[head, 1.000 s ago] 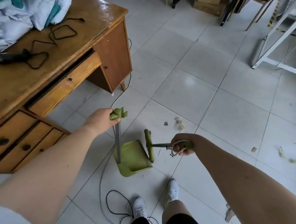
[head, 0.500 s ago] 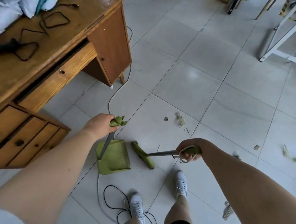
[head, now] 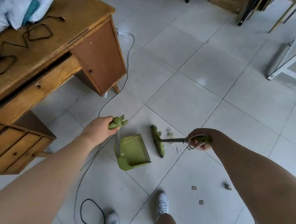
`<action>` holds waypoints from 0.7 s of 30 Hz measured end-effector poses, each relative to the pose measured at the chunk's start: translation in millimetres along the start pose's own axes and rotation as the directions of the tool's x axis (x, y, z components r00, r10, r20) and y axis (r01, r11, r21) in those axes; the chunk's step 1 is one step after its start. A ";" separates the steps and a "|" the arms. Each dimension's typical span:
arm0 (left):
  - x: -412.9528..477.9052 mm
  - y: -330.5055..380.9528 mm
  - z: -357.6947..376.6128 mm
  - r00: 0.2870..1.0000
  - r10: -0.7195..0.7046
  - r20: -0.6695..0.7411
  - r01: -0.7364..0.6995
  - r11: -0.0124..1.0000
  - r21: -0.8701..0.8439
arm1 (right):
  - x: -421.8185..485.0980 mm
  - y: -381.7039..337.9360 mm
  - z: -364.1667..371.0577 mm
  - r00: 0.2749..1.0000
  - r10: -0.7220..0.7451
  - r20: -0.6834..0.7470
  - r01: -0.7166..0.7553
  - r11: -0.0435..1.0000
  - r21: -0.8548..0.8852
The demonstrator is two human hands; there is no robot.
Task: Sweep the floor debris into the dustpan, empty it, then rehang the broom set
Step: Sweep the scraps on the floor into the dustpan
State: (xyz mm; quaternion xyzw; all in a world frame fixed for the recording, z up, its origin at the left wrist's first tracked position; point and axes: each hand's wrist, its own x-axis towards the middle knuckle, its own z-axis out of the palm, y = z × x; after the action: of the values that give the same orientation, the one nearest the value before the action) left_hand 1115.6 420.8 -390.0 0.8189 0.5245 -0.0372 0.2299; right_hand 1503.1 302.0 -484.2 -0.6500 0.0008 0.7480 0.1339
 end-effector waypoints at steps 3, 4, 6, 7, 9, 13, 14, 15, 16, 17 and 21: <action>22.4 28.3 4.1 1.000 0.005 -0.015 -0.005 0.999 -0.037 | -8.7 -4.9 -47.8 0.999 -0.028 -0.024 0.030 0.996 0.078; 28.3 37.2 4.6 1.000 0.009 -0.014 -0.010 0.999 -0.043 | -11.7 -3.9 -59.9 0.999 -0.030 -0.025 0.033 0.995 0.099; 42.3 58.2 7.7 0.999 0.044 -0.012 -0.044 0.998 -0.037 | -18.3 -2.3 -85.2 0.999 -0.039 -0.036 0.043 0.989 0.139; 47.9 68.0 9.4 0.998 0.070 -0.010 -0.070 0.997 -0.031 | -21.0 -1.7 -96.4 0.998 -0.044 -0.051 0.051 0.987 0.155; 57.2 86.9 12.4 0.993 0.117 -0.002 -0.117 0.993 -0.027 | -25.5 -0.5 -114.6 0.995 -0.048 -0.084 0.062 0.983 0.175; 70.0 118.5 21.1 0.983 0.184 0.022 -0.184 0.983 -0.006 | -32.4 7.4 -136.6 0.994 -0.053 -0.099 0.078 0.960 0.269; 72.1 124.2 23.5 0.979 0.200 0.027 -0.201 0.980 0.007 | -33.2 11.4 -139.1 0.993 -0.048 -0.108 0.078 0.955 0.287; 74.8 129.8 26.0 0.975 0.220 0.031 -0.220 0.975 0.025 | -34.2 15.8 -141.1 0.992 -0.046 -0.118 0.081 0.948 0.307; 77.8 134.6 28.6 0.970 0.242 0.028 -0.243 0.969 0.049 | -35.0 20.3 -142.3 0.991 -0.047 -0.127 0.088 0.939 0.333; 80.7 138.5 31.0 0.964 0.266 0.024 -0.267 0.961 0.074 | -36.5 24.8 -142.8 0.989 -0.051 -0.137 0.098 0.928 0.360; 89.4 150.9 38.4 0.933 0.358 0.043 -0.361 0.925 0.115 | -56.9 41.8 -138.9 0.983 -0.066 -0.170 0.128 0.916 0.381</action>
State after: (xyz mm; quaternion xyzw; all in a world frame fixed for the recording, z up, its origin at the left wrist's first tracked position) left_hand 1294.7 428.2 -400.2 0.9132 0.3598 -0.0350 0.1883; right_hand 1636.6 226.0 -457.5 -0.6650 0.1278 0.6731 0.2973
